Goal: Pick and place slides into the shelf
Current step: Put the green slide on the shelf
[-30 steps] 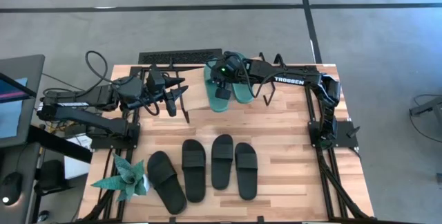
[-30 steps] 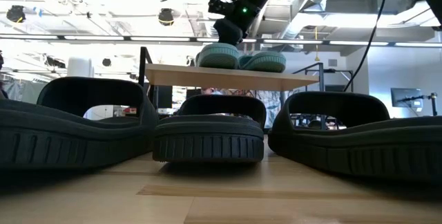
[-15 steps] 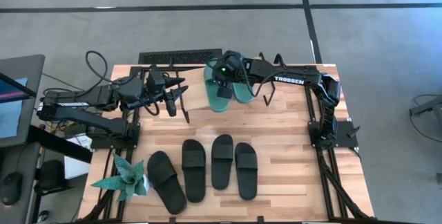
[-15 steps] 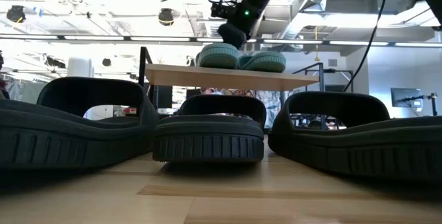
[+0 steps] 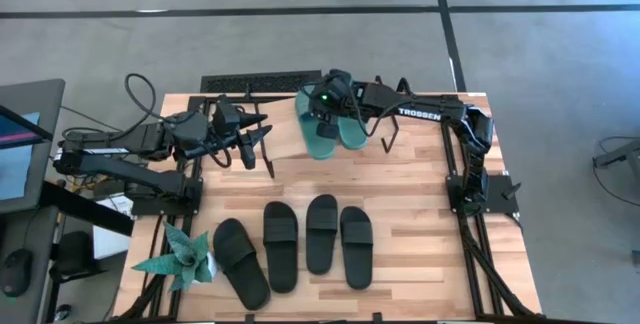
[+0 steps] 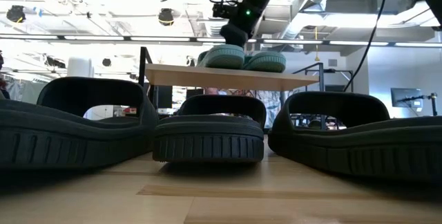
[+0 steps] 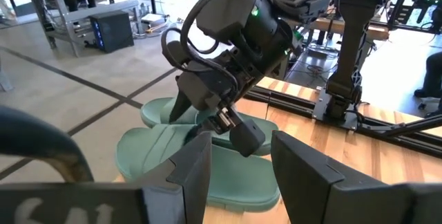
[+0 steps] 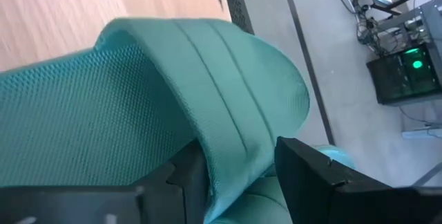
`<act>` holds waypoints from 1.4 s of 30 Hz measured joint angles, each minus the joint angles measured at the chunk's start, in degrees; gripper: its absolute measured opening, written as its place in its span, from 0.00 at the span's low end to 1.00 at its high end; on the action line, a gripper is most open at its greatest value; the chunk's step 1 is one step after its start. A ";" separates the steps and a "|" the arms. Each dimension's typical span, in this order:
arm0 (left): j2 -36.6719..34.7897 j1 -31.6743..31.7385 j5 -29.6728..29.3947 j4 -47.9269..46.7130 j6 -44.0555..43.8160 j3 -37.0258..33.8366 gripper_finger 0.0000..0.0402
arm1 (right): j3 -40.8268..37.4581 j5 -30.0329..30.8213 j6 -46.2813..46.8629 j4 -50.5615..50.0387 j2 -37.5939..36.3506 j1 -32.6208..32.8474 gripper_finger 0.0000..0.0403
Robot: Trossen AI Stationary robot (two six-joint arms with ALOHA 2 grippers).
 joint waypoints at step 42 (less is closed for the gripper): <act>0.00 -0.01 0.00 0.01 -0.13 0.00 0.35 | 2.73 -2.80 1.62 -4.32 -0.04 2.01 0.30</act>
